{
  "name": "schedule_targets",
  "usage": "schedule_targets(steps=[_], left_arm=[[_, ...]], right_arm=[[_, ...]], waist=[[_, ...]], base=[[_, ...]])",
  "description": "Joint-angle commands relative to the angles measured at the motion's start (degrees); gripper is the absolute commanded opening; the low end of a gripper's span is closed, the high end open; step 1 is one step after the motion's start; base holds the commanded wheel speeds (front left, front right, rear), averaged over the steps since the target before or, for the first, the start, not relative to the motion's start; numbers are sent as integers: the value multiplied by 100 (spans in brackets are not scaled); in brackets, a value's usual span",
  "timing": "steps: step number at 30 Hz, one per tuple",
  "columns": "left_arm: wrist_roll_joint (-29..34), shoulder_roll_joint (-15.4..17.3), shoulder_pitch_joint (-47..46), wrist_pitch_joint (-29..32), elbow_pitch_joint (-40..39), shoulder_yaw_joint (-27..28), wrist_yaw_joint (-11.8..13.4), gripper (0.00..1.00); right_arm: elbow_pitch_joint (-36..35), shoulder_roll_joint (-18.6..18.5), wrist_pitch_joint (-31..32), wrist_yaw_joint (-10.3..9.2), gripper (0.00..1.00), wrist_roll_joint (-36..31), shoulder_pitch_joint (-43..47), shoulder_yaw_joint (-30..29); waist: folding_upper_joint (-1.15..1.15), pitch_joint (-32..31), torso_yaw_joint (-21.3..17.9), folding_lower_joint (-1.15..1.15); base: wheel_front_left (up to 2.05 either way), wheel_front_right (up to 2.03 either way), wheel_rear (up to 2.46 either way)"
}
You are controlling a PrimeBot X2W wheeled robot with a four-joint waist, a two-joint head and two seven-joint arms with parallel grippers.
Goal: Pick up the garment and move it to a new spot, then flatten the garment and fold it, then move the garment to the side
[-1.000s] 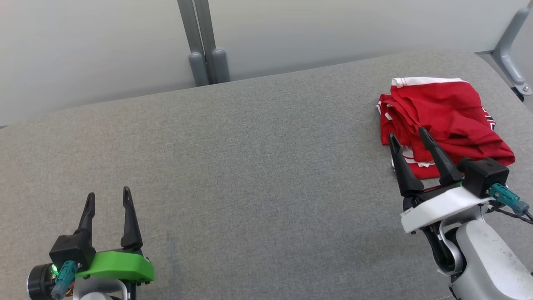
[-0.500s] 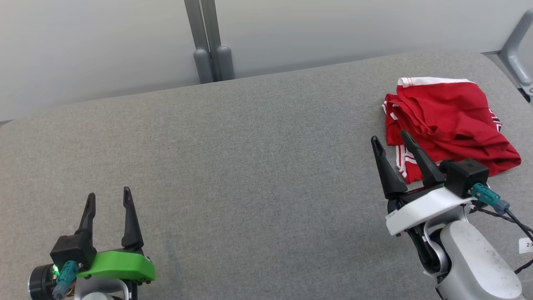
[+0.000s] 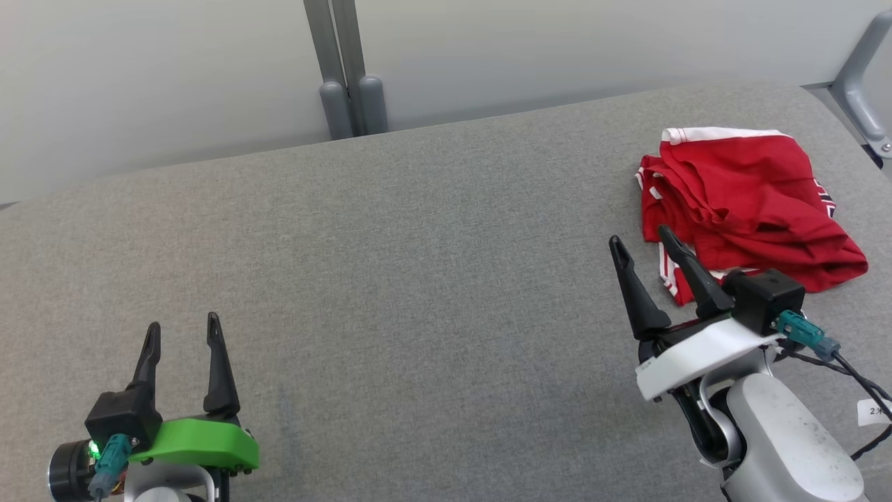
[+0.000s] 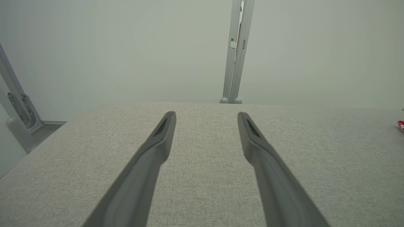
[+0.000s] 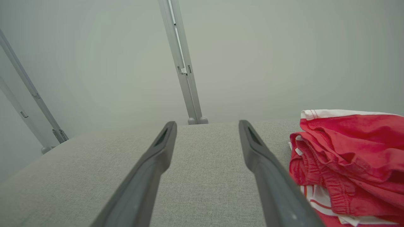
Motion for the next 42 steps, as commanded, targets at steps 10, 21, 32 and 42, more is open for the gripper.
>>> schedule_targets(steps=[10,21,32,42], left_arm=[[-516,-47,28,223,216,101,-88,0],[-1641,-57,21,479,138,131,-186,0],[-2645,-66,-13,731,92,181,-272,0],[-3451,-74,-49,937,66,230,-346,0]], right_arm=[[64,145,129,0,0,497,218,-79],[26,234,396,0,0,1440,338,-384],[-11,325,644,0,0,2282,450,-666],[-42,402,845,0,0,2951,539,-899]], waist=[[0,-10,16,0],[0,-31,69,0],[0,-53,123,0],[0,-73,171,0]], base=[[0,0,0],[0,0,0],[0,0,0],[0,0,0]])
